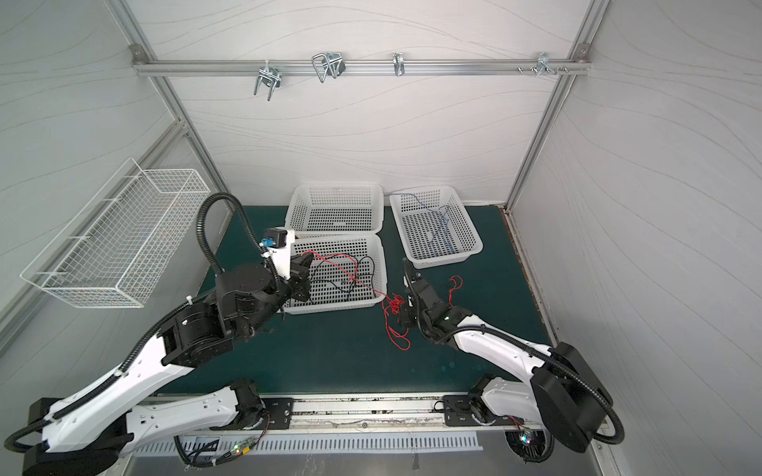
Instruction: Untangle the cables
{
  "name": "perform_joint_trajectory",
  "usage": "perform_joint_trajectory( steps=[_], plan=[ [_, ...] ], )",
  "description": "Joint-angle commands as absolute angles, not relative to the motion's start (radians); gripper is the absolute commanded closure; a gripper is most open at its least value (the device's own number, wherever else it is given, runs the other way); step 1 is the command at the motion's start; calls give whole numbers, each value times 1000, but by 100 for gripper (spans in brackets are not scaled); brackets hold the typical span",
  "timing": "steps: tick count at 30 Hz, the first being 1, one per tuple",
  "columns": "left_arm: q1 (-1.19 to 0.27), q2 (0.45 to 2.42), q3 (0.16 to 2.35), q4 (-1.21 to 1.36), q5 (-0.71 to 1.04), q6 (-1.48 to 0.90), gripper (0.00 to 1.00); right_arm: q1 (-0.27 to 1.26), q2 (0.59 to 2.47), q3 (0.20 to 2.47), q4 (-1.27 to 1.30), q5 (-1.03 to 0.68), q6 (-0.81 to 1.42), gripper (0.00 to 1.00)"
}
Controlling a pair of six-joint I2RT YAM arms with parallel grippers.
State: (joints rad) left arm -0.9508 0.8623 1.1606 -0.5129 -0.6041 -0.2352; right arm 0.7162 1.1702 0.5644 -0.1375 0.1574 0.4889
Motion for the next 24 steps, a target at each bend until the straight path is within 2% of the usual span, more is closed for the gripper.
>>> perform_joint_trajectory(
  steps=[1,7,13,20,24],
  plan=[
    [-943,804,1186,-504,-702,-225,100,645,1130,511,-264,191,542,100],
    [-942,728,1180,-532,-753,-228,100,584,1066,503,-303,187,552,100],
    [-942,704,1163,-525,-727,-244,100,578,1070,534,-299,156,549,100],
    [-942,763,1192,-513,-703,-247,100,578,1083,590,-297,113,546,71],
    [-936,811,1226,-500,-694,-238,100,578,1073,620,-298,110,535,59]
  ],
)
